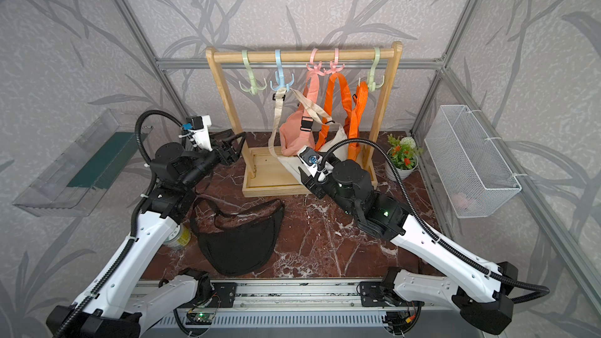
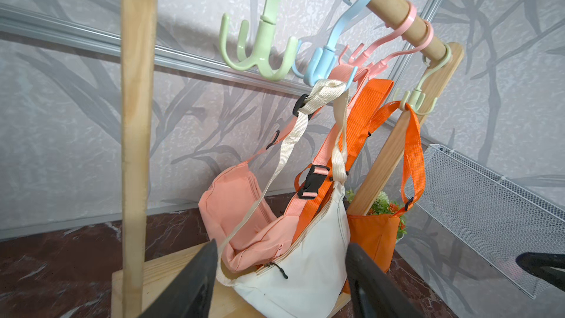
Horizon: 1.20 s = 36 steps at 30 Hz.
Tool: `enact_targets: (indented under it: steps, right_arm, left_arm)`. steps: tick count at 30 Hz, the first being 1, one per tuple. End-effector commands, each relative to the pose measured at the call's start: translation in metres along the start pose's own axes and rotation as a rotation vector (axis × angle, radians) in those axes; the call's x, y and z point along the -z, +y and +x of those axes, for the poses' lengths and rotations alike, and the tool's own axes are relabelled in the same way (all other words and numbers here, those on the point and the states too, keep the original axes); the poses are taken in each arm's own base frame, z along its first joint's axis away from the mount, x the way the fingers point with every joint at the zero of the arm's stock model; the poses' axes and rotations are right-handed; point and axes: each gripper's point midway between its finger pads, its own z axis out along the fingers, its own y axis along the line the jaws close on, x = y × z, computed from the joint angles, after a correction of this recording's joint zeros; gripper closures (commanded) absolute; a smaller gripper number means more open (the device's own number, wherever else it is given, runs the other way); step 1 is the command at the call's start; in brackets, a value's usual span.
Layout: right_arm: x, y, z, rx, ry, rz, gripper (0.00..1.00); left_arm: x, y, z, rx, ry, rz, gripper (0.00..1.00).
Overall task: Take the bag off the hook
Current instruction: Pick up the bag from the hook.
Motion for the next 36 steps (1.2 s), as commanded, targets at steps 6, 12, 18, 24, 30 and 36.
enact_targets:
  steps: [6,12,18,24,30,36]
  right_arm:
    - [0.018,-0.026,-0.029,0.093,-0.126,0.106,0.36]
    - [0.022,-0.031,-0.033,0.138,-0.201,0.16,0.35]
    - [0.017,-0.05,-0.039,0.155,-0.215,0.287,0.24]
    - [-0.005,-0.089,-0.026,0.025,-0.142,0.365,0.25]
    - [-0.03,-0.109,-0.023,-0.076,-0.164,0.311,0.42]
    - [-0.064,-0.116,-0.022,-0.087,-0.159,0.278,0.36]
  left_arm:
    - [0.002,-0.035,-0.03,-0.106,-0.086,0.164,0.31]
    - [-0.006,-0.038,-0.023,-0.122,-0.063,0.2,0.31]
    - [-0.02,-0.025,-0.025,-0.106,-0.075,0.152,0.31]
    - [-0.034,-0.021,-0.028,-0.097,-0.076,0.15,0.32]
    - [-0.052,-0.023,-0.03,-0.1,-0.084,0.185,0.33]
    - [-0.073,-0.02,-0.027,-0.102,-0.06,0.184,0.33]
